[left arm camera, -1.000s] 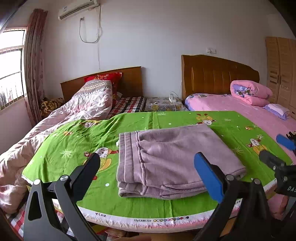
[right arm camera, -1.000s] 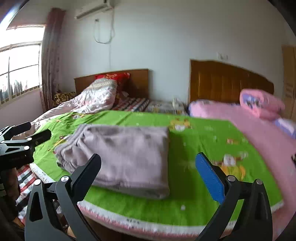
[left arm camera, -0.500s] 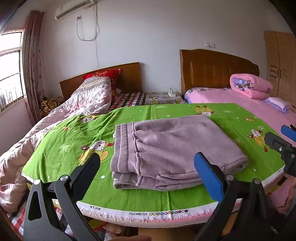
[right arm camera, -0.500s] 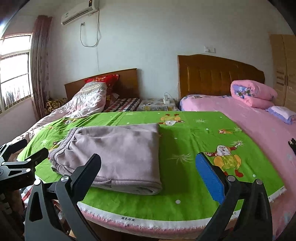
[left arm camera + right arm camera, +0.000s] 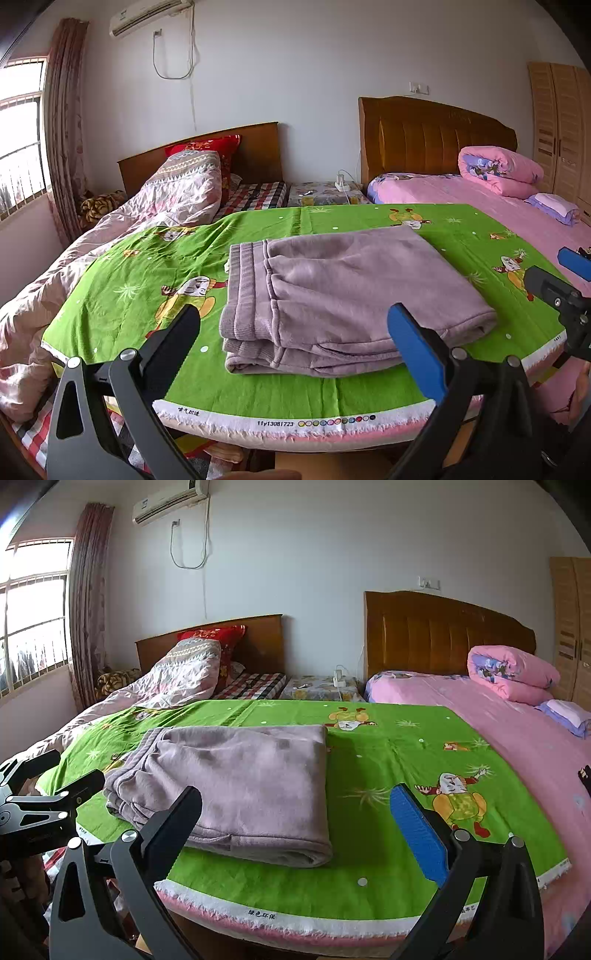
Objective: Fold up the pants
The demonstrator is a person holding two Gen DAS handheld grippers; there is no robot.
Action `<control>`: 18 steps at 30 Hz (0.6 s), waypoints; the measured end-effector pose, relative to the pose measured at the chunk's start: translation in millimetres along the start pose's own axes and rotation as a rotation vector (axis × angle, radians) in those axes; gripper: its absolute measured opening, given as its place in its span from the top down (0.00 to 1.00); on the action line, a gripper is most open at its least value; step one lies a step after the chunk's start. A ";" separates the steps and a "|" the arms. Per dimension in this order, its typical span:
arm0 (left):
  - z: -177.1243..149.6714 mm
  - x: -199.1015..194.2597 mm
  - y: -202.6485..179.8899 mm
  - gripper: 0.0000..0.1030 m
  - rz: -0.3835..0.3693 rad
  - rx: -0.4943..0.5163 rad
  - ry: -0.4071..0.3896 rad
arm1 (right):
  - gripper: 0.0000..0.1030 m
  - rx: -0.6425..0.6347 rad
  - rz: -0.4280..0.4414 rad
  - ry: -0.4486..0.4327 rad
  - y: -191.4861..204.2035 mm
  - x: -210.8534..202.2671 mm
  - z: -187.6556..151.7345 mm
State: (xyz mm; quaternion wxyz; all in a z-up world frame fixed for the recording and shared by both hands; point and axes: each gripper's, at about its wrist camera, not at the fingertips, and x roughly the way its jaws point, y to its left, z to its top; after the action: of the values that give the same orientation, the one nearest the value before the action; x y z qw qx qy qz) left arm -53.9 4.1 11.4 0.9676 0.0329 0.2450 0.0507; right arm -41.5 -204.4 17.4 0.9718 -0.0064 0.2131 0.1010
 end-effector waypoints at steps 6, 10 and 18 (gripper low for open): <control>-0.6 0.5 0.3 0.02 -0.001 0.000 0.001 | 0.05 0.000 0.000 0.002 1.3 0.1 0.0; -0.8 0.8 -0.2 0.02 -0.001 -0.001 0.002 | 0.05 -0.002 0.001 0.003 1.3 0.5 0.1; -1.0 0.8 -1.1 0.02 -0.001 0.000 0.003 | 0.05 -0.001 0.001 0.004 2.3 0.8 -0.1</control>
State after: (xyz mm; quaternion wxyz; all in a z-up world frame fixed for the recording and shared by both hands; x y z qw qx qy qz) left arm -53.6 3.1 10.0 0.9673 0.0326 0.2464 0.0504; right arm -41.3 -201.9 17.1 0.9713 -0.0072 0.2151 0.1016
